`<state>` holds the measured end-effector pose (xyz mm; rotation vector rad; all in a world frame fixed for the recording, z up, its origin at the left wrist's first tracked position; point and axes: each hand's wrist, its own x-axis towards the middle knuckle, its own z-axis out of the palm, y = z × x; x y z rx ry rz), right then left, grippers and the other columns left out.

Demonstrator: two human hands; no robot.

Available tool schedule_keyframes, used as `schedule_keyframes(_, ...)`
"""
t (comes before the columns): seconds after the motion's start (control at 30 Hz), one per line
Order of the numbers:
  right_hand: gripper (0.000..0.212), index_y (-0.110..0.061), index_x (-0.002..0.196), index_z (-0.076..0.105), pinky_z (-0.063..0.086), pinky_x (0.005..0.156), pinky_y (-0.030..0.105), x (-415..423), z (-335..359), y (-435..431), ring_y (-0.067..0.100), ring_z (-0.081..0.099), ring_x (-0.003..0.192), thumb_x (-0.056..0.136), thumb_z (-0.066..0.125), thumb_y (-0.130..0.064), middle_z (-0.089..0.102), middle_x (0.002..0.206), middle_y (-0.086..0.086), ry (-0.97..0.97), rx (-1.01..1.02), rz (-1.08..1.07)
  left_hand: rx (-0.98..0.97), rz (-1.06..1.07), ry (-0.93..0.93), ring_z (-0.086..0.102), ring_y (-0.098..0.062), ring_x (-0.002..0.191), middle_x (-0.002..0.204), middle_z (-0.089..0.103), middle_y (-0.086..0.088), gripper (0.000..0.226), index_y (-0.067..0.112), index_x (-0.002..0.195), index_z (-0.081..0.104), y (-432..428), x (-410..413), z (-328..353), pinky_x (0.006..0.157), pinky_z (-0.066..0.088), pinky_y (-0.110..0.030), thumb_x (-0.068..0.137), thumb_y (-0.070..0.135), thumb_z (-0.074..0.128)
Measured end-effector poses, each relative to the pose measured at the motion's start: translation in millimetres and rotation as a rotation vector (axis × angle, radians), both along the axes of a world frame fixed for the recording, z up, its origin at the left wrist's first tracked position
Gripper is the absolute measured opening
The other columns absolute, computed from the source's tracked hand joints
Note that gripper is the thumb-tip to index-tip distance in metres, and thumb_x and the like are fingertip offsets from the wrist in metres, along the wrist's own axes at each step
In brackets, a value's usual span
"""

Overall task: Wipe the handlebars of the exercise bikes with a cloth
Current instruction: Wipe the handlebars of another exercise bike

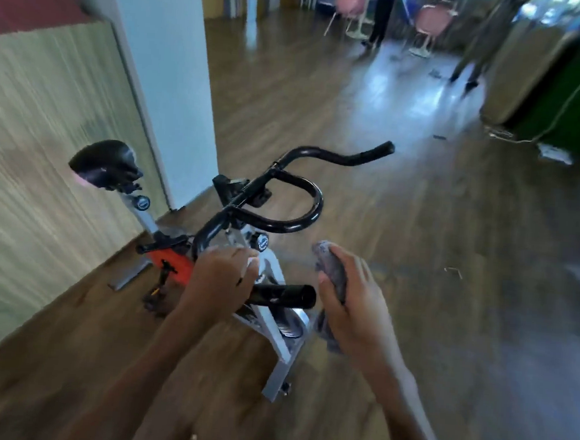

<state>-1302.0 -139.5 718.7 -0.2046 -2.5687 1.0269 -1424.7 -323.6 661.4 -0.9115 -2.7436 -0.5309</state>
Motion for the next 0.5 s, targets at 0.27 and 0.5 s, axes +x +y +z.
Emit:
schedule_keyframes(0.27, 0.038, -0.014, 0.129, 0.052, 0.053, 0.085, 0.033, -3.8, -44.3, -69.1, 0.021, 0.059, 0.112, 0.100, 0.041, -0.035, 0.060, 0.129, 0.006, 0.185, 0.378, -0.312, 0.047, -0.208, 0.074, 0.058, -0.022, 0.051, 0.056, 0.061, 0.000, 0.042, 0.019, 0.058, 0.055, -15.0, -32.4, -35.6, 0.064, 0.049, -0.033, 0.095, 0.030, 0.039)
schedule_keyframes(0.5, 0.028, -0.021, 0.113, 0.063, 0.052, 0.090, 0.038, -19.8, -25.7, -85.2, 0.012, 0.061, 0.105, 0.101, 0.040, -0.031, 0.065, 0.113, -0.006, 0.062, 0.078, -0.497, 0.088, -0.338, 0.147, 0.059, -0.024, 0.056, 0.061, 0.064, -0.001, 0.043, 0.016, 0.065, 0.062, -23.0, -37.7, -41.0, 0.059, 0.041, -0.031, 0.097, 0.028, 0.036)
